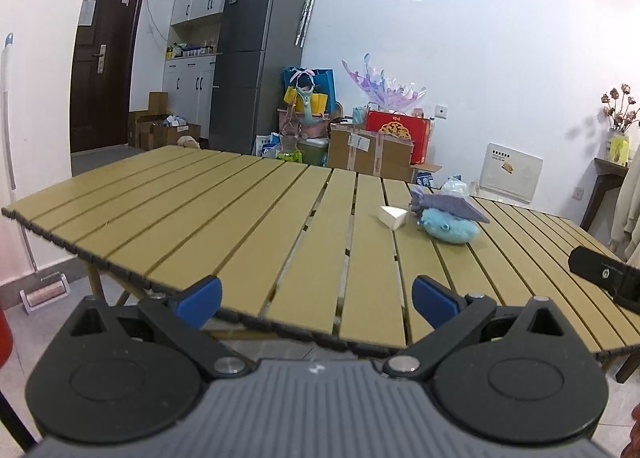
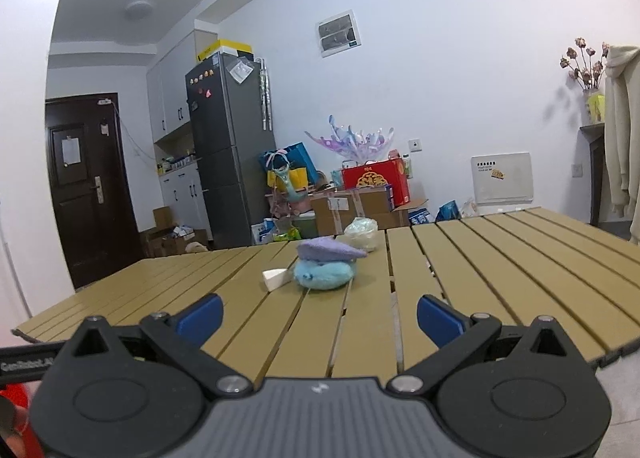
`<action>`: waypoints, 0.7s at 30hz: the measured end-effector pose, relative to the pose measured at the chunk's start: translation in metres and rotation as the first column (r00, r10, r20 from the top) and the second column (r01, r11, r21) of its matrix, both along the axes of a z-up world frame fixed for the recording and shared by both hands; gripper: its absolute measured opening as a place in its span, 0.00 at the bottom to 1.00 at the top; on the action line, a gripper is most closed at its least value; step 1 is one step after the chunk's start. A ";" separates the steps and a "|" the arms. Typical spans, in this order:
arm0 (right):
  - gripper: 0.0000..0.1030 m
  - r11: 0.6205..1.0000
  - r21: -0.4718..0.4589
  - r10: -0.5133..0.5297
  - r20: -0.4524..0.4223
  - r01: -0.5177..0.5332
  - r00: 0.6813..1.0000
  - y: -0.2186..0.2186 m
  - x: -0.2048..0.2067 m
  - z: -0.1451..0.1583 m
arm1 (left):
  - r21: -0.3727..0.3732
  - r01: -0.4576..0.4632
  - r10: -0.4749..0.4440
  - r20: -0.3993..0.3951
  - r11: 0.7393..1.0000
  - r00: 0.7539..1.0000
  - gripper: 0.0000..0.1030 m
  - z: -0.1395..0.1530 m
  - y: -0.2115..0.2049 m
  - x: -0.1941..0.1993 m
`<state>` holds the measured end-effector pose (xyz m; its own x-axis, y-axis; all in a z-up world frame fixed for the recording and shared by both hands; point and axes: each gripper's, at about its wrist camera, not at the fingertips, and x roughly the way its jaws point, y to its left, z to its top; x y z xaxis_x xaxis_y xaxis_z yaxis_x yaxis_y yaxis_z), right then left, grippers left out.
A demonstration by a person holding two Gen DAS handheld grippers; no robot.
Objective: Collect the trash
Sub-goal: 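Move both tools back up to the table toward the remaining items, then grasp the clear plastic bag with the right tool while the left tool grasps the purple cloth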
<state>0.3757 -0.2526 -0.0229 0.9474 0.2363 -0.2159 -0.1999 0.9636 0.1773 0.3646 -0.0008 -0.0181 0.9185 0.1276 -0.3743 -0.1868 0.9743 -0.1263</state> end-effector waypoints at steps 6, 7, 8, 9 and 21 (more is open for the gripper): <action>1.00 1.000 -0.004 0.007 0.002 -0.007 1.000 0.001 0.040 0.019 | 0.054 0.022 -0.022 0.004 0.998 1.000 1.00 0.017 0.000 0.035; 1.00 1.000 -0.012 0.002 0.003 -0.002 1.000 0.001 0.050 0.023 | 0.056 0.029 -0.029 0.000 0.998 1.000 1.00 0.020 0.001 0.045; 1.00 1.000 -0.022 0.002 0.001 -0.002 1.000 0.002 0.059 0.026 | 0.056 0.037 -0.036 -0.003 0.998 0.999 1.00 0.023 0.001 0.054; 1.00 0.999 -0.033 0.000 0.000 0.000 1.000 0.002 0.069 0.028 | 0.057 0.039 -0.039 -0.004 0.998 0.999 1.00 0.026 0.002 0.064; 1.00 0.989 -0.150 -0.015 -0.055 0.007 0.998 0.013 0.230 0.065 | 0.097 0.076 -0.072 -0.044 0.992 0.996 1.00 0.050 -0.015 0.220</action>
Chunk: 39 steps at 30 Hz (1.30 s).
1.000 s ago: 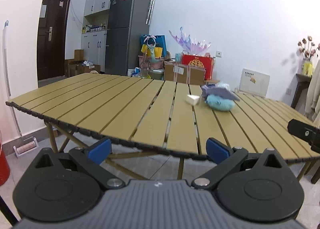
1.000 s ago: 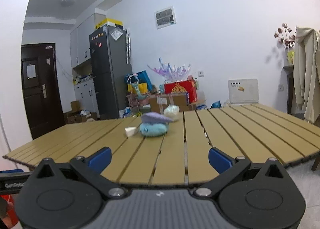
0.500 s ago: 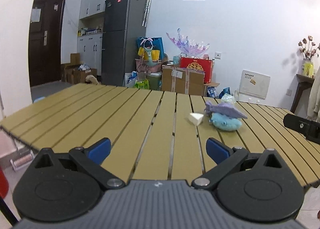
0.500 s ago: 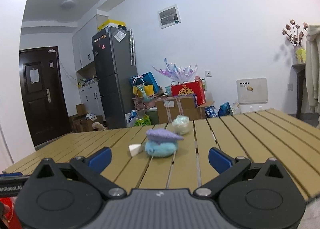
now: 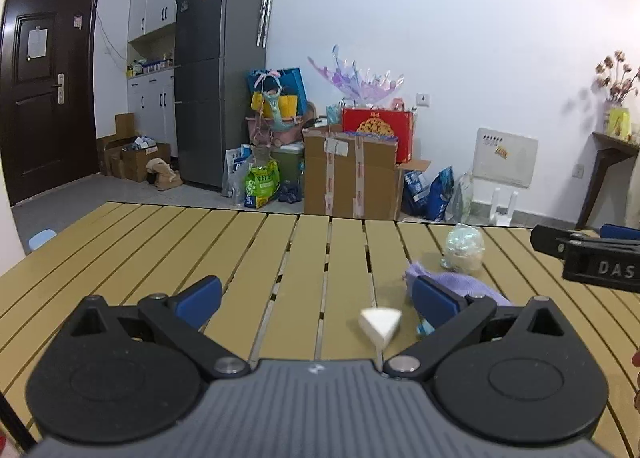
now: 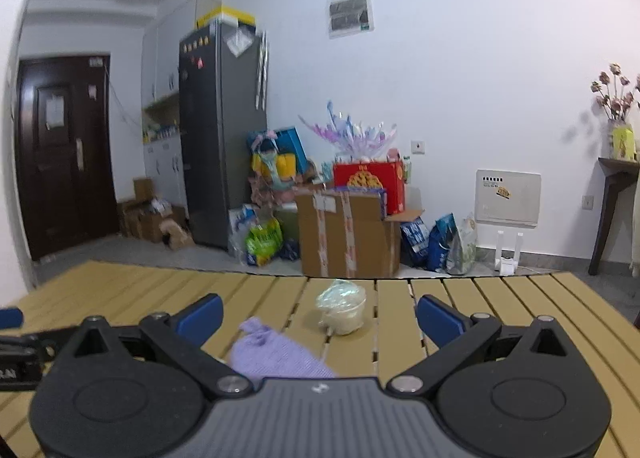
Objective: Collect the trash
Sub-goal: 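Grasp the clear plastic bag with the right tool while the left tool grasps the purple cloth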
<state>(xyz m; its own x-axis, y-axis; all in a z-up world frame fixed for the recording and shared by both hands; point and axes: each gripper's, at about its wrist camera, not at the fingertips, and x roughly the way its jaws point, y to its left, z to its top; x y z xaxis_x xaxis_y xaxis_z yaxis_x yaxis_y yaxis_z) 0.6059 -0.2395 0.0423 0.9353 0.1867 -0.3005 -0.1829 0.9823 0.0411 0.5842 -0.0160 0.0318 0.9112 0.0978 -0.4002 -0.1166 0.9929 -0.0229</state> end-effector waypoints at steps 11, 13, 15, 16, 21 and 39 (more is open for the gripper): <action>1.00 0.997 -0.061 -0.067 -0.201 0.055 0.977 0.009 0.154 -0.046 | 0.035 -0.053 0.056 -0.074 0.998 0.996 1.00 -0.031 0.006 0.115; 0.98 0.997 -0.060 -0.056 -0.229 0.043 0.972 0.011 0.173 -0.057 | 0.027 -0.048 0.050 -0.080 0.999 0.996 1.00 -0.036 0.008 0.126; 0.89 0.998 -0.050 -0.042 -0.254 0.031 0.966 0.013 0.188 -0.068 | 0.014 -0.042 0.043 -0.083 0.999 0.996 1.00 -0.041 0.011 0.134; 0.87 0.999 -0.043 -0.038 -0.268 0.027 0.963 0.014 0.195 -0.072 | 0.009 -0.040 0.041 -0.083 0.999 0.996 1.00 -0.043 0.010 0.138; 0.38 1.000 -0.021 0.000 -0.297 -0.007 0.955 0.017 0.218 -0.086 | -0.023 -0.024 0.021 -0.099 0.999 0.995 1.00 -0.048 0.015 0.146; 0.32 0.999 -0.013 -0.050 -0.173 0.048 0.984 -0.059 0.130 -0.048 | -0.053 0.064 -0.076 -0.254 0.997 0.964 1.00 -0.037 -0.081 0.157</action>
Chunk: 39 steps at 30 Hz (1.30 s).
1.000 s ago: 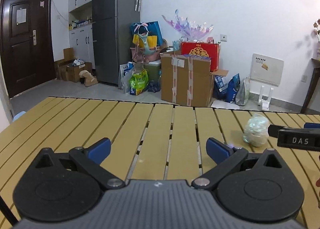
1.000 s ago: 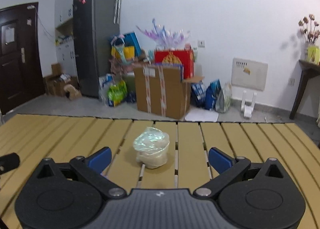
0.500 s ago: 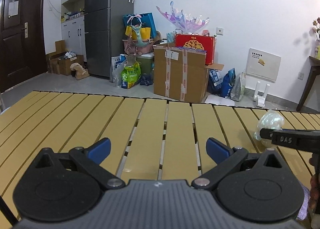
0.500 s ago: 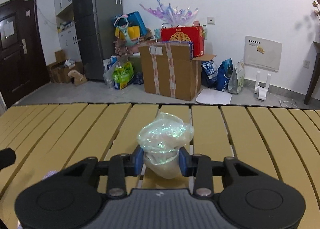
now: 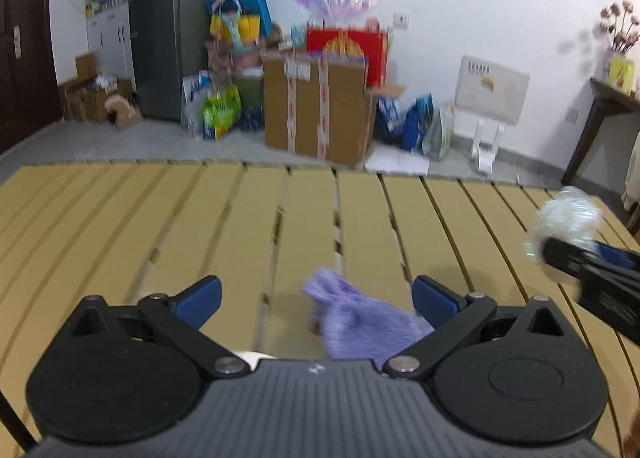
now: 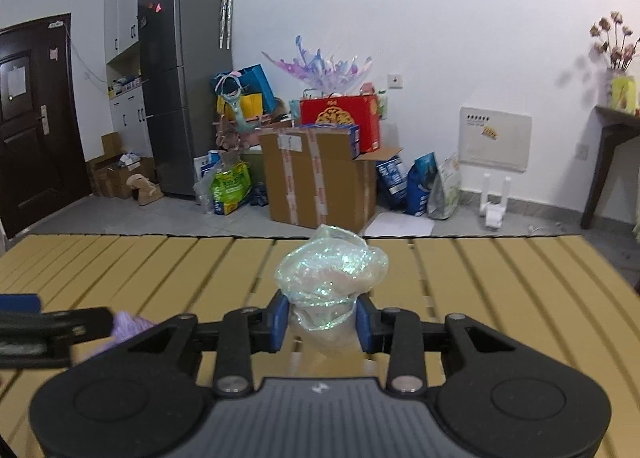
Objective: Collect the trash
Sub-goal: 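Grasp the clear plastic bag with the right tool while the left tool grasps the purple cloth, then lift the plastic bag and purple cloth and carry both toward the bin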
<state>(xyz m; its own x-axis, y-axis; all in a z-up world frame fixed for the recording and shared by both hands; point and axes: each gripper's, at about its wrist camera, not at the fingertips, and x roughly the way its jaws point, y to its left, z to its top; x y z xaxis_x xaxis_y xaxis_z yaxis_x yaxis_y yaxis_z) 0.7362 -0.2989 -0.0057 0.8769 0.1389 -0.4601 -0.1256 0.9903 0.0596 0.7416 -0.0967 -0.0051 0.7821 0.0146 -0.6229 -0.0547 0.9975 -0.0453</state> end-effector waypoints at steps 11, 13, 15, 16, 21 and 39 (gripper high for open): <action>0.32 1.000 -0.007 -0.026 -0.014 0.026 1.000 -0.052 -0.033 -0.011 | -0.043 -0.027 0.020 -0.166 0.999 0.986 0.43 -0.017 -0.016 0.029; 0.32 1.000 0.008 -0.024 -0.017 0.024 1.000 -0.056 -0.035 -0.014 | -0.037 -0.009 0.004 -0.155 0.999 0.988 0.24 -0.017 -0.018 0.026; 0.32 1.000 0.012 -0.021 -0.018 0.021 1.000 -0.058 -0.037 -0.015 | -0.032 -0.008 0.003 -0.134 0.999 0.991 0.23 -0.015 -0.019 0.020; 0.32 1.000 0.012 -0.019 -0.020 0.019 1.000 -0.058 -0.038 -0.016 | -0.028 -0.004 0.001 -0.125 1.000 0.992 0.21 -0.013 -0.019 0.018; 0.32 1.000 0.014 -0.007 -0.019 0.007 1.000 -0.054 -0.048 -0.017 | -0.015 -0.005 0.004 -0.050 1.000 0.999 0.21 0.003 -0.016 0.002; 0.32 0.994 -0.016 0.105 0.097 -0.104 0.990 -0.012 -0.137 0.040 | 0.009 0.015 -0.016 0.114 1.000 0.993 0.21 0.068 -0.004 -0.109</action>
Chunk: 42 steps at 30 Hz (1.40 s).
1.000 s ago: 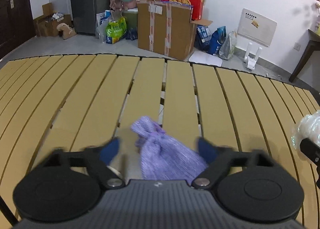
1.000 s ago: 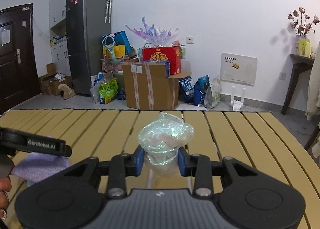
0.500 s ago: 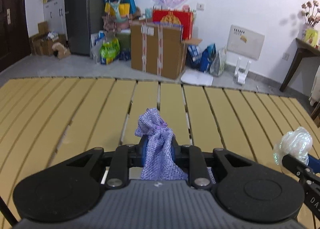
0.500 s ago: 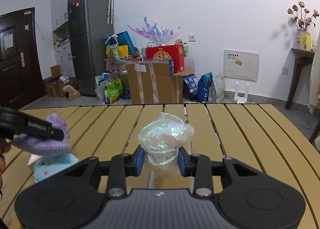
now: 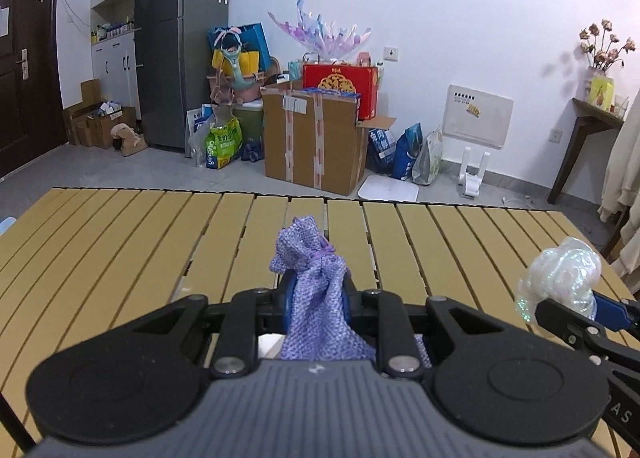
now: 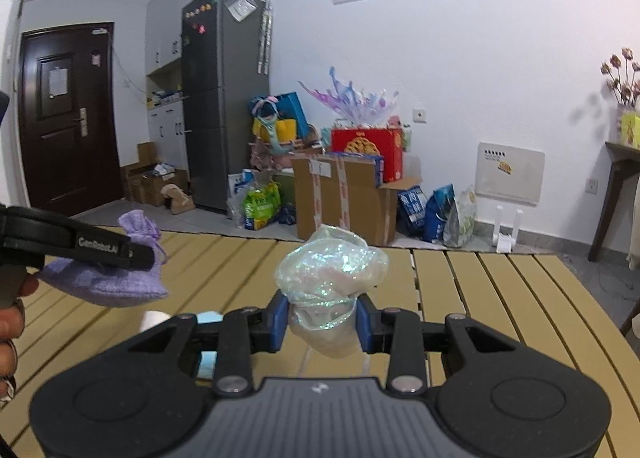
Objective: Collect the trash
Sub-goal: 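Lift the plastic bag and purple cloth and carry both toward the bin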
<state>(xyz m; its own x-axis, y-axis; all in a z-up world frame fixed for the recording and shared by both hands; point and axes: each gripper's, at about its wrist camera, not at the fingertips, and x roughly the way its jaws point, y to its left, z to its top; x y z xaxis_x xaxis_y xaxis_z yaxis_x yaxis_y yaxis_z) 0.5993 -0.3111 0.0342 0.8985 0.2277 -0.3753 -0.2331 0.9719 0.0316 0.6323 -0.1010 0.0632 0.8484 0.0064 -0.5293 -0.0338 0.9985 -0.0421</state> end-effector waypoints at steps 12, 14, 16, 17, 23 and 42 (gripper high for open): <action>0.32 0.998 0.026 0.049 0.005 -0.049 0.999 0.015 -0.108 0.024 | 0.013 0.006 -0.006 0.024 1.000 1.000 0.21 0.018 0.023 -0.123; 0.32 0.998 0.027 0.054 0.000 -0.054 0.999 0.016 -0.126 0.025 | 0.012 0.008 -0.008 0.028 1.000 1.000 0.21 0.020 0.029 -0.145; 0.32 0.998 0.026 0.056 -0.007 -0.056 0.998 0.019 -0.144 0.025 | 0.014 0.006 -0.006 0.025 1.000 1.000 0.21 0.020 0.035 -0.166; 0.32 0.998 0.028 0.058 -0.010 -0.058 0.998 0.020 -0.153 0.024 | 0.012 0.004 -0.005 0.023 1.000 1.000 0.21 0.020 0.037 -0.176; 0.32 0.997 0.039 0.067 -0.038 -0.066 0.997 0.026 -0.206 0.017 | 0.014 0.004 -0.004 0.028 1.000 1.000 0.21 0.018 0.052 -0.233; 0.32 0.992 0.003 0.124 -0.103 -0.124 0.987 0.061 -0.346 -0.018 | 0.008 0.030 -0.030 -0.012 1.000 0.999 0.21 -0.027 0.081 -0.364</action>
<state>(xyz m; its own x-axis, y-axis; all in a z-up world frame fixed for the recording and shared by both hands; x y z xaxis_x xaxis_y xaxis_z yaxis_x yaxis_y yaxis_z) 0.2533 -0.2505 0.0164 0.8202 0.3332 -0.4651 -0.3473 0.9360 0.0581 0.2681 -0.0199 0.0364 0.8418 -0.0144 -0.5397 -0.0047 0.9994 -0.0340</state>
